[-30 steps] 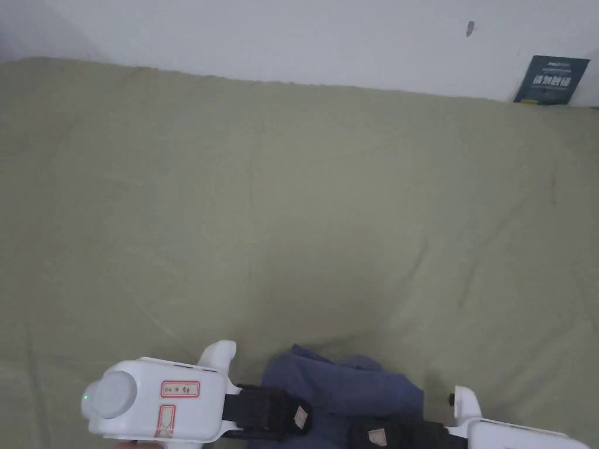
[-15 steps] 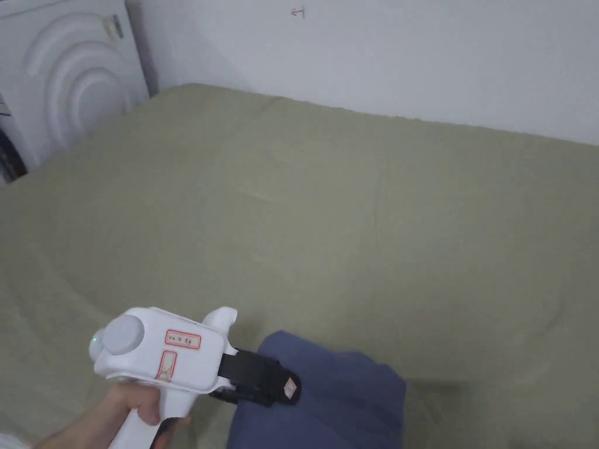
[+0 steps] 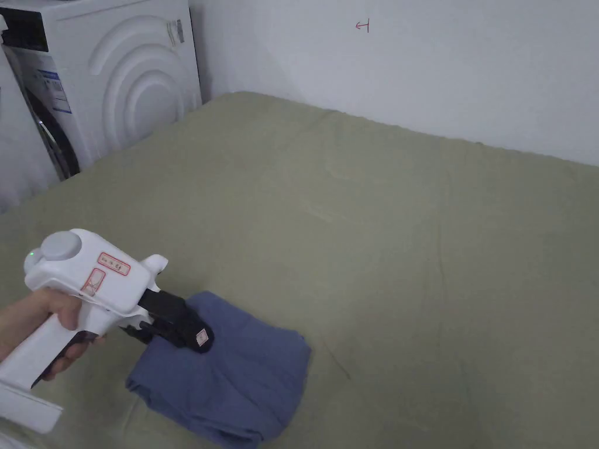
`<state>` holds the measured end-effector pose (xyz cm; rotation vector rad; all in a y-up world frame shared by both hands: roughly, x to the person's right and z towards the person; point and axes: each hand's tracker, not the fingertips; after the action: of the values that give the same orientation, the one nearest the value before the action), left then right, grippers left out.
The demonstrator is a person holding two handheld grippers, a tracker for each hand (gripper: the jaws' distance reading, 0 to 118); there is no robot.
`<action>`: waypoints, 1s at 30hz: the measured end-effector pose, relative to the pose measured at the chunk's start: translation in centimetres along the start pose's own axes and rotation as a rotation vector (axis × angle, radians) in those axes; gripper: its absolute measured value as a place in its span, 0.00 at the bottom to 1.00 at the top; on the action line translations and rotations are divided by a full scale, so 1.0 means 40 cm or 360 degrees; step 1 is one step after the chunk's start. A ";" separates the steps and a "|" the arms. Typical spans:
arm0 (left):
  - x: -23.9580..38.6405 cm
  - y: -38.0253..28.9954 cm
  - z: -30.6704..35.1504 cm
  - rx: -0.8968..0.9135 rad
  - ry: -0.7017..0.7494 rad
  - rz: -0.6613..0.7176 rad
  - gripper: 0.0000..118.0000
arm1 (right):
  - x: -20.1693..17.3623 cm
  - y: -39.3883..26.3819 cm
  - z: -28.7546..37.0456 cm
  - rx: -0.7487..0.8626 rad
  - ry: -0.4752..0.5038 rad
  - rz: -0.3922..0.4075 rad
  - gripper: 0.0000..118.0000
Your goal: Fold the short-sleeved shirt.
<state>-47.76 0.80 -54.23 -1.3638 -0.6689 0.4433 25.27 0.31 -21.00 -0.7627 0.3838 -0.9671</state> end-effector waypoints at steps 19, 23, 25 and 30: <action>0.245 -0.103 0.143 0.0533 0.0054 -0.0178 0.10 | -0.106 0.051 0.065 0.0115 0.0012 0.0241 0.00; 0.518 -0.232 0.026 0.0600 0.0096 -0.0229 0.00 | -0.179 0.058 0.088 0.0162 -0.0171 0.0452 0.00; 0.541 -0.205 -0.055 0.0679 0.0090 -0.0358 0.00 | -0.214 0.054 0.104 0.0243 -0.0189 0.0509 0.00; 0.853 -0.317 -0.227 0.0982 0.0309 -0.0591 0.00 | -0.350 0.015 0.110 0.0586 -0.0977 0.1059 0.00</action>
<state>-17.61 14.06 -36.30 -0.6681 -0.5468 0.1870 20.89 14.17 -18.91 -0.5021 -0.0887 -0.1402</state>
